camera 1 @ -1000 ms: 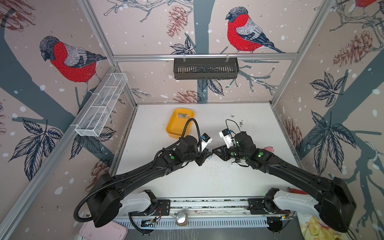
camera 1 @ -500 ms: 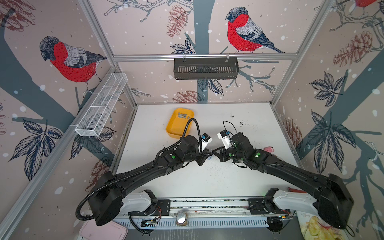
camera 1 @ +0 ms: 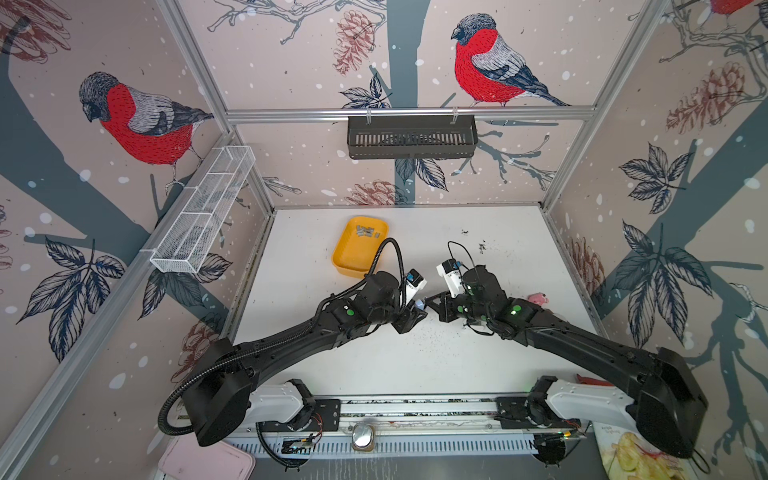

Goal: Load the staples into the stapler

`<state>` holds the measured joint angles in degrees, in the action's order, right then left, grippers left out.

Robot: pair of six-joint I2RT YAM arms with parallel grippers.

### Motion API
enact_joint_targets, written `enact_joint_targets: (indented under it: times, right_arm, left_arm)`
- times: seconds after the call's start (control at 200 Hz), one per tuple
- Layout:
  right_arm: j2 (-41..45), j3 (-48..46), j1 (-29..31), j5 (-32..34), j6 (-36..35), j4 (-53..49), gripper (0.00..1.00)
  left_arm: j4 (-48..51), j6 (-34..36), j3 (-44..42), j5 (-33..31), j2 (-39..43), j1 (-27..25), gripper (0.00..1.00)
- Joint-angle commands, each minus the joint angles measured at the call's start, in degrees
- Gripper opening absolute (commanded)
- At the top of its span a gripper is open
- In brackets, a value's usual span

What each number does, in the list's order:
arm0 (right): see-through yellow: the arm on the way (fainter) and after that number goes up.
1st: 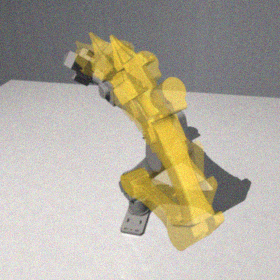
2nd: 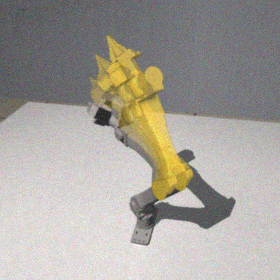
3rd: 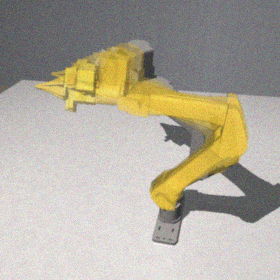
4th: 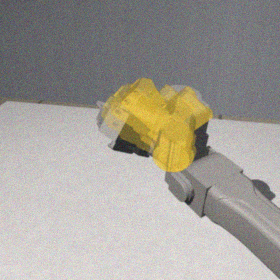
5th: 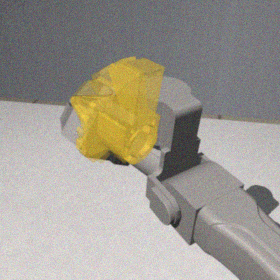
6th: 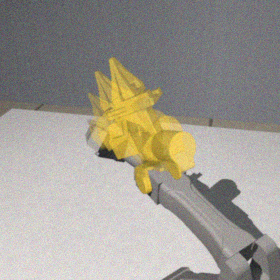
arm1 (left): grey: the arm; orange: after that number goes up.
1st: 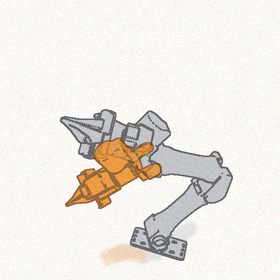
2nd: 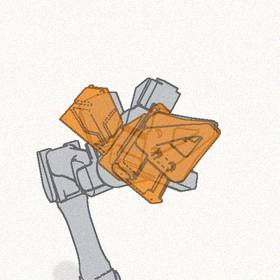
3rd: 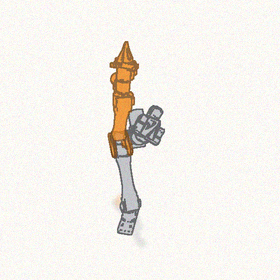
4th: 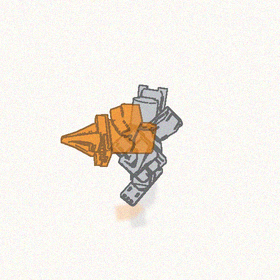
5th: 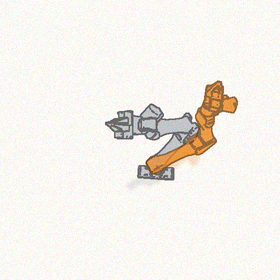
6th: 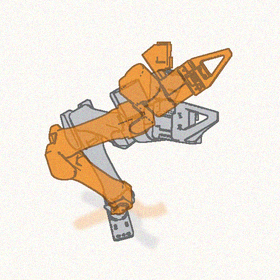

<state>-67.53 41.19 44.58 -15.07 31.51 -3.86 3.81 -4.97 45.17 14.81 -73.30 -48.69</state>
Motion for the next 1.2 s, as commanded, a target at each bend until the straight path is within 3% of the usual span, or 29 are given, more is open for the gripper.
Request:
enact_joint_targets:
  times: [0.0, 0.3, 0.606, 0.911, 1.196]
  right_arm:
    - [0.0, 0.1, 0.1, 0.6, 0.4, 1.6, 0.04]
    - [0.0, 0.1, 0.1, 0.0, 0.3, 1.6, 0.03]
    - [-0.5, -0.1, 0.1, -0.5, 0.5, 2.1, 0.03]
    - [-0.3, -0.1, -0.2, -1.5, 1.0, 3.0, 0.03]
    - [-0.3, -1.0, -1.7, -1.4, 2.8, 3.4, 0.03]
  left_arm:
    - [-0.6, 1.0, 0.3, -0.5, 0.1, 0.1, 0.47]
    - [-2.1, 1.3, 1.2, -0.6, -1.3, 0.1, 0.46]
    - [-2.6, 1.2, 1.3, -1.6, -1.2, 0.1, 0.35]
    - [-3.0, 1.2, 1.0, -1.4, -1.7, 0.1, 0.39]
    - [-2.8, 1.6, 0.9, -1.8, -0.6, 0.1, 0.2]
